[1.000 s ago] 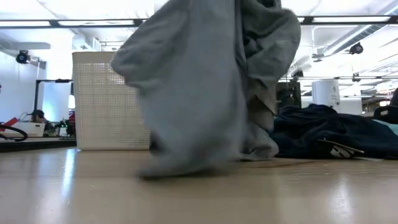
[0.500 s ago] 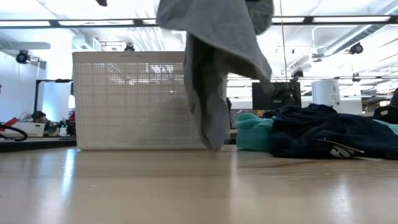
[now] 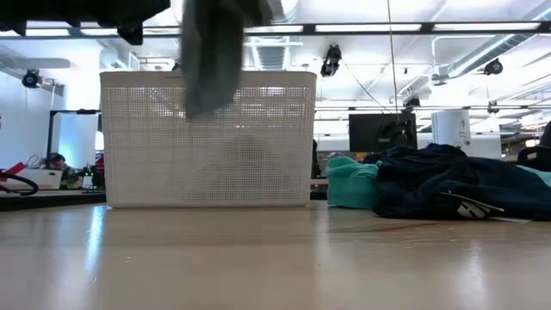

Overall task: Sort clothes
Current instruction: Put the gray shirt into the white laundry bin

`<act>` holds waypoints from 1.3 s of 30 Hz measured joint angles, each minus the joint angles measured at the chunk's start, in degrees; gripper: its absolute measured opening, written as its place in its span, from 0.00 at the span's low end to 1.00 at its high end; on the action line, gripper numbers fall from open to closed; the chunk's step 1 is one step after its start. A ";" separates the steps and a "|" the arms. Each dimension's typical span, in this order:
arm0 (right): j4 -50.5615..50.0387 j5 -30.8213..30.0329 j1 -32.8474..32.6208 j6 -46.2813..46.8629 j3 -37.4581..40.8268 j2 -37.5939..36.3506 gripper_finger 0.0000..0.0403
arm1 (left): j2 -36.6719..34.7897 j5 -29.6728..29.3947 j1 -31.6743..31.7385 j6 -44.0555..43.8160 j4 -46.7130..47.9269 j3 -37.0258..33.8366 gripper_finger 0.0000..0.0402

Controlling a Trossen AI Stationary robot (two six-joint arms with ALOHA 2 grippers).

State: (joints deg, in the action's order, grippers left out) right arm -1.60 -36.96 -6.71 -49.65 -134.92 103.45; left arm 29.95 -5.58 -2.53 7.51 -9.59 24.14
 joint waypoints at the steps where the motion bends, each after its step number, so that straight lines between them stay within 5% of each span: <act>1: 0.92 0.86 0.95 -0.50 -0.01 0.17 0.01 | -0.22 0.64 -0.04 -0.12 -1.10 -0.85 0.00; 11: 5.90 7.05 12.85 4.50 -0.08 1.38 0.01 | -0.05 7.50 -0.10 -2.04 -8.38 -5.38 0.00; 22: 7.97 17.64 23.84 22.08 -0.14 4.34 0.01 | 1.34 7.84 -0.10 -1.78 -10.55 -7.01 0.00; 33: 7.01 22.73 24.60 30.53 -0.12 10.60 0.01 | 4.46 7.82 -0.14 -0.73 -11.99 -7.01 0.00; 39: -2.73 23.46 25.53 35.09 -0.08 12.90 0.01 | 5.23 7.82 -0.14 -0.52 -13.63 -7.01 0.00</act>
State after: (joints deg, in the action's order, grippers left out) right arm -4.33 -13.50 18.82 -14.55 -135.00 116.35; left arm 35.18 2.24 -2.68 7.00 -23.21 17.12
